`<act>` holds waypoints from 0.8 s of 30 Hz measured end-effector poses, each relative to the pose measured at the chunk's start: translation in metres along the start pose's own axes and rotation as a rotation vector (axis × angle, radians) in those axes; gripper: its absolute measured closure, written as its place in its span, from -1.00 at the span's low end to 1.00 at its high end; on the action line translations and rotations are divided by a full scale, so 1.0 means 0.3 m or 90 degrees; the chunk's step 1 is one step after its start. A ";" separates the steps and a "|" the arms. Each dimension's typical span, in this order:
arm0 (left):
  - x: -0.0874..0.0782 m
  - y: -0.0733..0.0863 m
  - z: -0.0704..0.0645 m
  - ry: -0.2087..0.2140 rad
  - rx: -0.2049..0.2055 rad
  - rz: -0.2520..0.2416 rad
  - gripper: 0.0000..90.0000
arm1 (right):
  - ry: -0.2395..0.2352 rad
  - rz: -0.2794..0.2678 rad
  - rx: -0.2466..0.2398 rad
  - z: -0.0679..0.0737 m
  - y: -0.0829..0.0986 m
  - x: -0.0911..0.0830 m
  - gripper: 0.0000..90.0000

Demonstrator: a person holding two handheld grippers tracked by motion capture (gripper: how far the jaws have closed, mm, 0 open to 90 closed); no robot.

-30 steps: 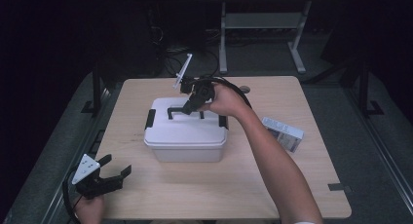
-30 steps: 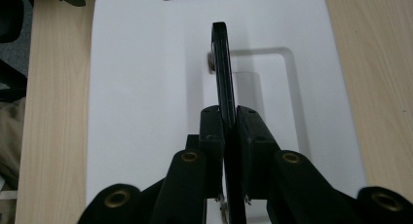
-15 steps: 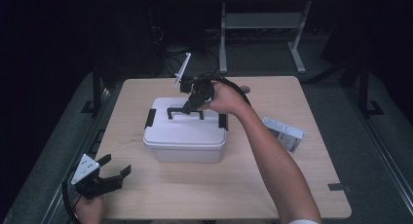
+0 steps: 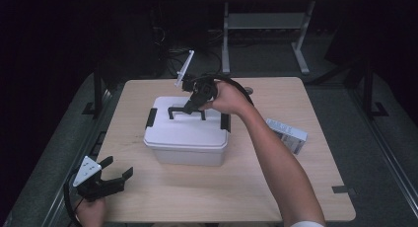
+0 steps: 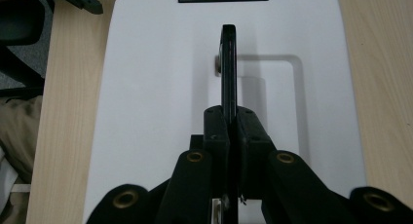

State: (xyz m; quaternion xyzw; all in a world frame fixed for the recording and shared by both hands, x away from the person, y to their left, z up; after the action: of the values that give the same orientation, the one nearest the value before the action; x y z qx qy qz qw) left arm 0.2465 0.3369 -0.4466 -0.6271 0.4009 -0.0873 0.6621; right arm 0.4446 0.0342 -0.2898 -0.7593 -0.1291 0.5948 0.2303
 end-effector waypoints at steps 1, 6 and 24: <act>0.000 0.000 0.000 0.000 0.000 0.000 -0.71 | 0.001 -0.003 -0.001 -0.001 -0.001 -0.004 0.88; 0.000 0.000 0.001 0.001 -0.002 -0.001 -0.70 | 0.007 -0.013 -0.002 0.003 -0.008 -0.028 0.88; -0.001 0.000 -0.002 0.001 -0.003 -0.002 -0.70 | 0.026 -0.035 0.006 0.046 0.044 -0.206 0.88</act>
State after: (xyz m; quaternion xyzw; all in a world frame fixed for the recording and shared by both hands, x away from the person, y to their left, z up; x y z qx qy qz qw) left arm 0.2458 0.3366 -0.4465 -0.6289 0.4010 -0.0881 0.6602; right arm 0.4144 -0.0034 -0.2469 -0.7663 -0.1428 0.5732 0.2525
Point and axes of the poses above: each handheld gripper's, and its own axes: x roughly forward along the jaws, y roughly out of its underside, z roughly to its left, the point moved 2 cm from there along x, roughly forward along the jaws, and after that the axes turned 14 degrees about y, right-handed, at the moved point
